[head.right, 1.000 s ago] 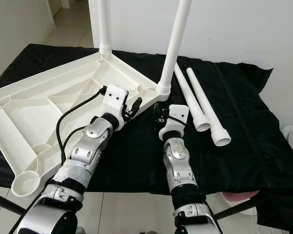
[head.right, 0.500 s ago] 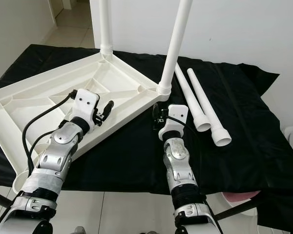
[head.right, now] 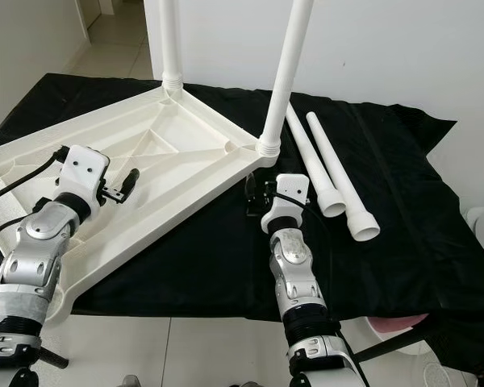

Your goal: Building children table

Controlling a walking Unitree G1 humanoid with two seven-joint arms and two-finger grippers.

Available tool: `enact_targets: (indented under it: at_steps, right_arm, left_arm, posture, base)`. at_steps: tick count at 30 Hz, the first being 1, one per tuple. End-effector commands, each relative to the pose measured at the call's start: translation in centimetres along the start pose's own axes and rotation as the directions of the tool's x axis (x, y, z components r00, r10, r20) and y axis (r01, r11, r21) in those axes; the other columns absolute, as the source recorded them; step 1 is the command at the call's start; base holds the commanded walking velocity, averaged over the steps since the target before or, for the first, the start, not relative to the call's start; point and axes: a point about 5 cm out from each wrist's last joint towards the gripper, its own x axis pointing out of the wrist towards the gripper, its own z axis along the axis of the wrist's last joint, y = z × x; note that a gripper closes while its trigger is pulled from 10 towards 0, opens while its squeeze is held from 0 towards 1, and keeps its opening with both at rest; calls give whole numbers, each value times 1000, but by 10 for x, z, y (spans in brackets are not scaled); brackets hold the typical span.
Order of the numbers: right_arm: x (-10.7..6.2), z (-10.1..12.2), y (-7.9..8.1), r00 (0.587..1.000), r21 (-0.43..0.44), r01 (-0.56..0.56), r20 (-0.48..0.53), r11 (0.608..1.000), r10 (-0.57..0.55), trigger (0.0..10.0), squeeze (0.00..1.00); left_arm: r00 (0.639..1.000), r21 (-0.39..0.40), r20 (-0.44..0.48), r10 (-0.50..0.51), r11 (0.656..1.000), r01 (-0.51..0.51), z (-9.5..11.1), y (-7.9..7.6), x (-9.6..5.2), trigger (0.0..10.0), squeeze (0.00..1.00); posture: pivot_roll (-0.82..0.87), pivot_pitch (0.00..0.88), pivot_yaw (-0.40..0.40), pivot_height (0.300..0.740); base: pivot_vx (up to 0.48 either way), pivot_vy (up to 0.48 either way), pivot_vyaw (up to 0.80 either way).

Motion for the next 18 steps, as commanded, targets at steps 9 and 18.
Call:
enact_targets:
  at_steps: [9, 18]
  right_arm:
    - [0, -2, -2, 1000, -8, 4, -5, 1000, -4, 10000, 0]
    - [-1, -3, -1, 1000, -9, -1, -9, 1000, 1, 10000, 0]
  left_arm:
    - [996, 109, -88, -12, 994, 22, -16, 23, -16, 10000, 0]
    - [990, 172, -135, 44, 985, -21, -23, 43, -24, 10000, 0]
  posture:
    - [68, 24, -74, 740]
    - [72, 24, -76, 740]
  base:
    - [0, 0, 0]
    - [0, 0, 0]
